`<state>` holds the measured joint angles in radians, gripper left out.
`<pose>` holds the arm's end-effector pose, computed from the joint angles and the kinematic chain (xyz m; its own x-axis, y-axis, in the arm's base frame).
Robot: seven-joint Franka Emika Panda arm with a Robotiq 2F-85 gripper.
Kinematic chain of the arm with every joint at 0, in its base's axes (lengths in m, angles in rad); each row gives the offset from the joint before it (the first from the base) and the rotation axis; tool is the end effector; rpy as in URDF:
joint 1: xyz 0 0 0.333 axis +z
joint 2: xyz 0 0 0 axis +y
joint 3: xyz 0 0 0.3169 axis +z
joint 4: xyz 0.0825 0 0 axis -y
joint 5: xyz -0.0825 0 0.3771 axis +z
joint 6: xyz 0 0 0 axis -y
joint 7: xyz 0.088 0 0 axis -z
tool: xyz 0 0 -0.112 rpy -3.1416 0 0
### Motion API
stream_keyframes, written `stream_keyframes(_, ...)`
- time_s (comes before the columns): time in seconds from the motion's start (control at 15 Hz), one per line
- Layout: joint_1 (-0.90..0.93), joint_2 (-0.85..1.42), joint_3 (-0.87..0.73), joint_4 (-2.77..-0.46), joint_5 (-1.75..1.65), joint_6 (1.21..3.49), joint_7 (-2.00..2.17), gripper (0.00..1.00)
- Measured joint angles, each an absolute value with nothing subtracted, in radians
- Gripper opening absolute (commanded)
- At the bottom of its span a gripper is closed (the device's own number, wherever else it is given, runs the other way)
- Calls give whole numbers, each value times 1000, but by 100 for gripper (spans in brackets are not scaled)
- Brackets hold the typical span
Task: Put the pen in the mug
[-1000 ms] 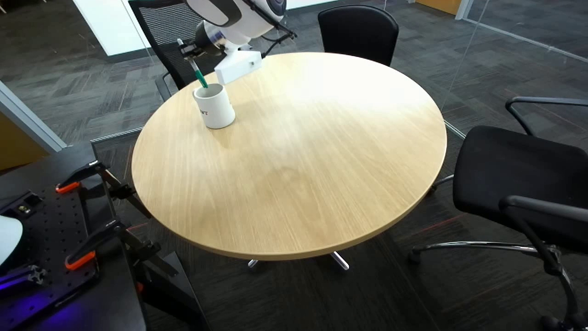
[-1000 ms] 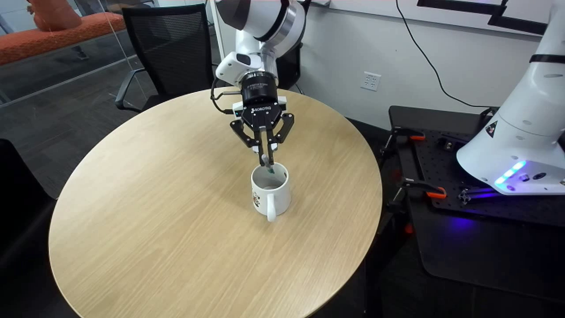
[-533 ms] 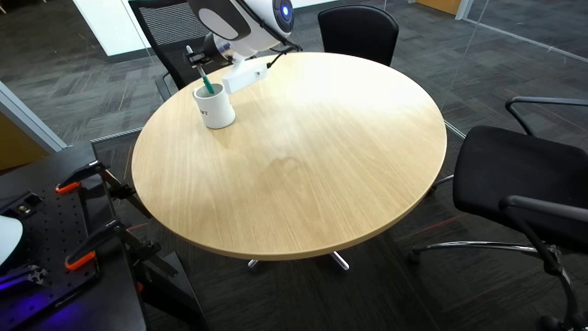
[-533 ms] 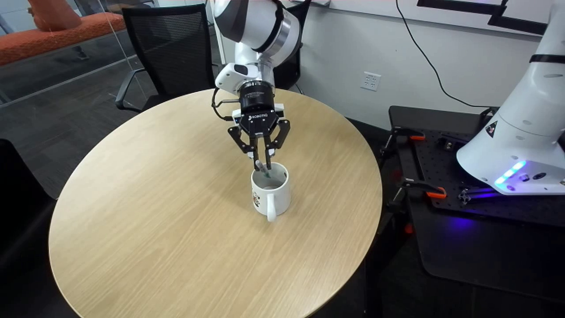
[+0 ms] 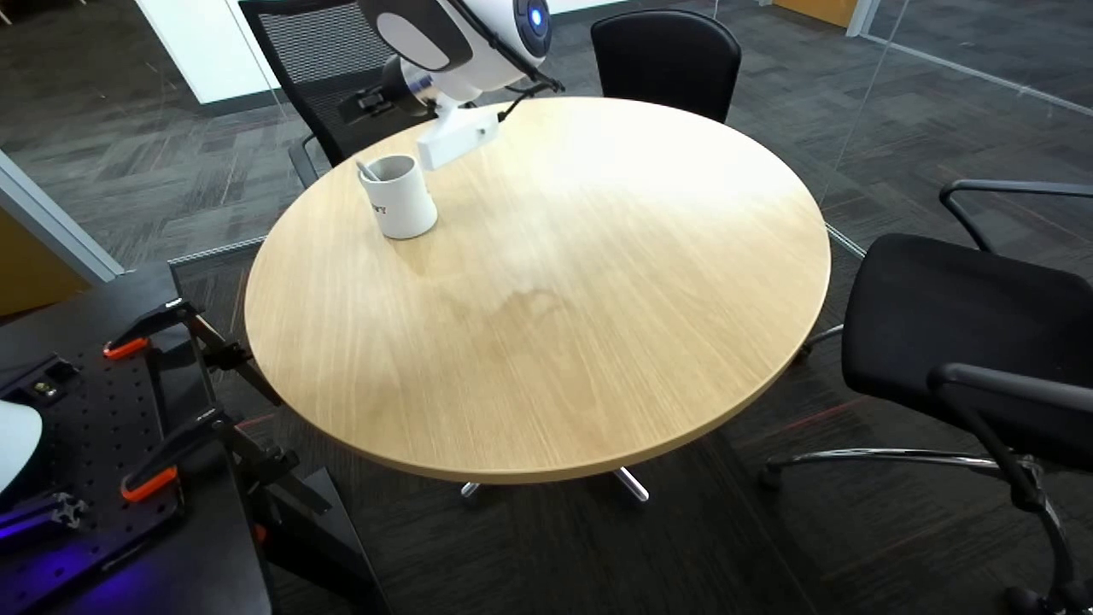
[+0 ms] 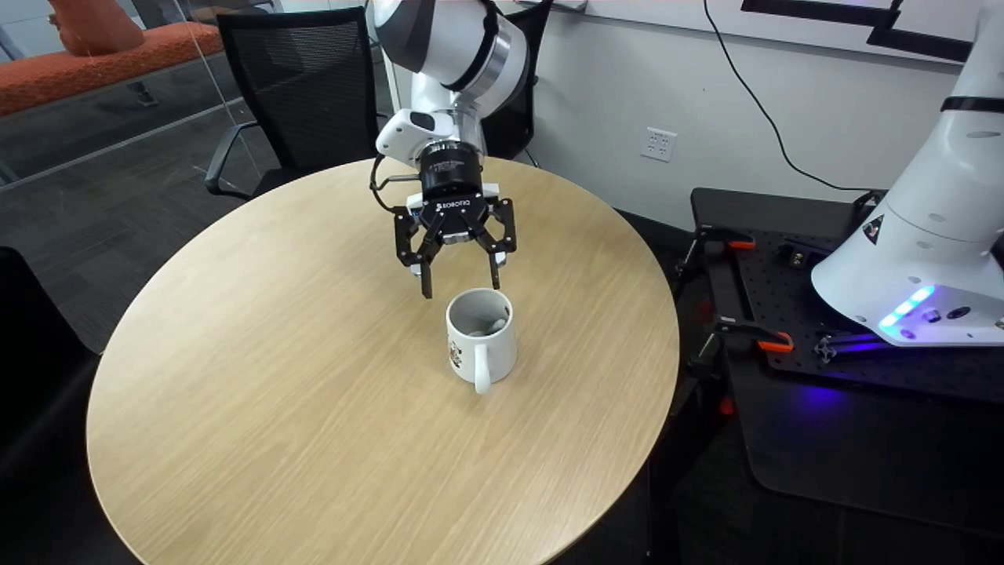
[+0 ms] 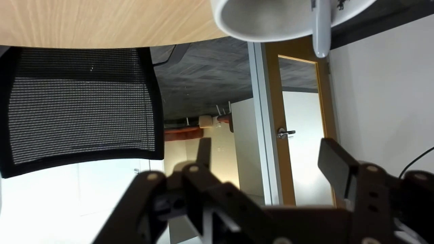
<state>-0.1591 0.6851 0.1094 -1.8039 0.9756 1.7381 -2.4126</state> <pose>0.5859 0.0476 0.1679 -0.0353 0.4184 0.9076 0.9614 0.2623 -0.0835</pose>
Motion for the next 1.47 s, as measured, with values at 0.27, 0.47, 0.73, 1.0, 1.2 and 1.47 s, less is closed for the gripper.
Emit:
stream_keyframes(0.27,-157,684,110,-1797,976,1735,-2413,100)
stream_keyframes(0.47,-145,670,110,-1797,976,1735,-2417,100)
stream_keyframes(0.73,-121,616,111,-1805,975,1735,-2430,100)
stream_keyframes(1.0,-98,540,111,-1825,974,1735,-2431,100)
stream_keyframes(1.2,-84,493,111,-1835,972,1735,-2431,100)
stream_keyframes(1.47,-75,482,108,-1838,972,1735,-2431,100)
